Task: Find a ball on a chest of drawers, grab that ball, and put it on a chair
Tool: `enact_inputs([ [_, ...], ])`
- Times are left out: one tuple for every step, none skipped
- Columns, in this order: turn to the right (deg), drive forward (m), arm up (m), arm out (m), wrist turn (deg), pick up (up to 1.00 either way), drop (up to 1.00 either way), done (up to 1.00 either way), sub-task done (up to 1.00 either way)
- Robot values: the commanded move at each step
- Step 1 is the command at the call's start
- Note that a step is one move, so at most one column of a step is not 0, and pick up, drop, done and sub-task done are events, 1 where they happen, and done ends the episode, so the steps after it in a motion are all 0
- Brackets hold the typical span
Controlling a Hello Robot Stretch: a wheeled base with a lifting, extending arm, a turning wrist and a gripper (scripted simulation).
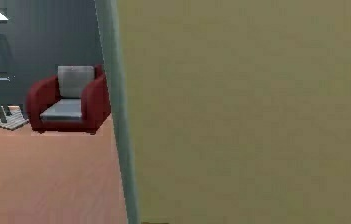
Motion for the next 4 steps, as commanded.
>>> enact_inputs([
  [6.0,0.0,0.0,0.0,0.0,0.0,0.0,0.0,0.0],
  [0.0,0.45,0.0,0.0,0.0,0.0,0.0,0.0,0.0],
  [-45.0,0.0,0.0,0.0,0.0,0.0,0.0,0.0,0.0],
  [-45.0,0.0,0.0,0.0,0.0,0.0,0.0,0.0,0.0],
])
